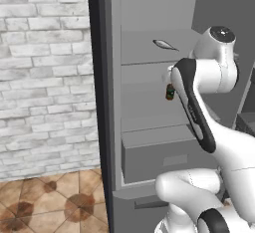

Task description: Take the fish out of the fridge, briefly rinse it in the sink, and place it on the tray next to the sink.

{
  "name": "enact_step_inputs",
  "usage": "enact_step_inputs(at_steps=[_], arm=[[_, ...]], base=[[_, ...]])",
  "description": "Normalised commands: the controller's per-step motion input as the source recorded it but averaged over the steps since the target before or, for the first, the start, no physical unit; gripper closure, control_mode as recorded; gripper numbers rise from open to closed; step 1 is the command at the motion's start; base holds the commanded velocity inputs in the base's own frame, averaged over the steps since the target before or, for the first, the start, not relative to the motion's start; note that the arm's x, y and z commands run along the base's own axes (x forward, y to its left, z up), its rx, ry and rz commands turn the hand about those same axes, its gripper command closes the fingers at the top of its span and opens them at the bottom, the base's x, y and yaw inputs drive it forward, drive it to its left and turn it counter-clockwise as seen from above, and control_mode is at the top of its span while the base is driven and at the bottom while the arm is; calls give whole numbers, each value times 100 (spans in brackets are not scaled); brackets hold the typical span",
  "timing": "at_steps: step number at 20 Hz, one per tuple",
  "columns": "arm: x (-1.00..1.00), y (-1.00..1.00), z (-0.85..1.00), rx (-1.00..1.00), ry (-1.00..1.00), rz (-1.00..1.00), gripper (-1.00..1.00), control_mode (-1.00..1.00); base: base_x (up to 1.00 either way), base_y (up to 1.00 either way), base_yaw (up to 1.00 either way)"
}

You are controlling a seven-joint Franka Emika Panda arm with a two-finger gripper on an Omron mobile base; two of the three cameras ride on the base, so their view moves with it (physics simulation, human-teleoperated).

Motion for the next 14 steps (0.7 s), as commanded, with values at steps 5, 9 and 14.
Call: enact_step_inputs(at_steps=[5,9,14], arm=[[-42,-14,61,-1,-37,0,-100,-100],[-6,-37,69,0,-17,0,-100,-100],[5,-45,62,0,0,0,-100,-100]], base=[[0,0,0],[0,0,0],[0,0,0]])
